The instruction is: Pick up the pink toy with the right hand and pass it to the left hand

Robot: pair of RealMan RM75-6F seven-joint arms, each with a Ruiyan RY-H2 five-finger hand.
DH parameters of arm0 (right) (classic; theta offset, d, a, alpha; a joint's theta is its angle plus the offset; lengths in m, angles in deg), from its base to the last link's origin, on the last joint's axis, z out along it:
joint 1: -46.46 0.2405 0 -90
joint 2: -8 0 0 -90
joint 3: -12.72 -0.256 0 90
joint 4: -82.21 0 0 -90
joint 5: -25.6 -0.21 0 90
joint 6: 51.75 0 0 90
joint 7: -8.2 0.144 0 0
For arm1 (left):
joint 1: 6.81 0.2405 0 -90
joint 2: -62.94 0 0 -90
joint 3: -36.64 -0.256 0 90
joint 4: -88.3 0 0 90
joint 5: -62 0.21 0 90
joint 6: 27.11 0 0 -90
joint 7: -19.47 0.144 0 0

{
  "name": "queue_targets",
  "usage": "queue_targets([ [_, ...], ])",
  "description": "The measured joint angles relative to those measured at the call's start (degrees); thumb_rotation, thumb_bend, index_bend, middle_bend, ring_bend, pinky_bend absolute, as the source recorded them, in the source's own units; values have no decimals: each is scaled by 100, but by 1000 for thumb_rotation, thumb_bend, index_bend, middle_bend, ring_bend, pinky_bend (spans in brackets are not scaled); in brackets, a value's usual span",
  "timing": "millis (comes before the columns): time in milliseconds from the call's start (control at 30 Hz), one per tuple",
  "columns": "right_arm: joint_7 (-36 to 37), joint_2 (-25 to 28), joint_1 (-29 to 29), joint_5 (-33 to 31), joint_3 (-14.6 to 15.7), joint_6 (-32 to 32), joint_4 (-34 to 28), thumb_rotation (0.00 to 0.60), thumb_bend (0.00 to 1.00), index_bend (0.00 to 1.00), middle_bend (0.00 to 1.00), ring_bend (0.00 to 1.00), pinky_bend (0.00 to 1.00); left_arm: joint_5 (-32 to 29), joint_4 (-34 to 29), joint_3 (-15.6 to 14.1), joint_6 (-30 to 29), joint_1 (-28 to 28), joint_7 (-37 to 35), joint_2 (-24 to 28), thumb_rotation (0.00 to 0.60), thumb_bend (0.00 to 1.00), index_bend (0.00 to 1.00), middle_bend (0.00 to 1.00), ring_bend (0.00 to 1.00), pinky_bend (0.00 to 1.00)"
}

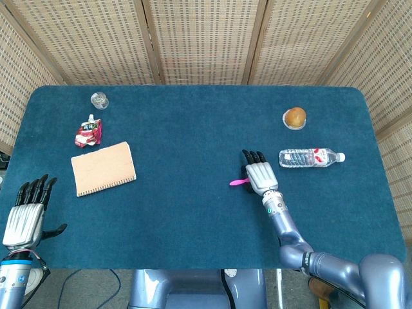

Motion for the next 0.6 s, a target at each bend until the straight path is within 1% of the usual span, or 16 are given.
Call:
queue_targets([
  [133,79,152,-10,-105,-134,21,-398,600,570,658,108,0,0,-7,13,7,56,-46,20,14,600,0,0,0,0,0],
  [233,145,277,-8,-310,-275,-4,-756,600,570,658,108,0,0,-8,50,24,135,-117,84,28,600,0,0,0,0,0],
  [433,199,514,51,-983,-557,-116,-1466,600,571,657,108,0,0,132,150,67,354,-363,245,45,600,0,0,0,0,0],
  [600,170,650,225,-1765,-800,-180,-2015,600,572,653,108,0,0,435,259,202,548,-726,448,69,600,0,0,0,0,0],
])
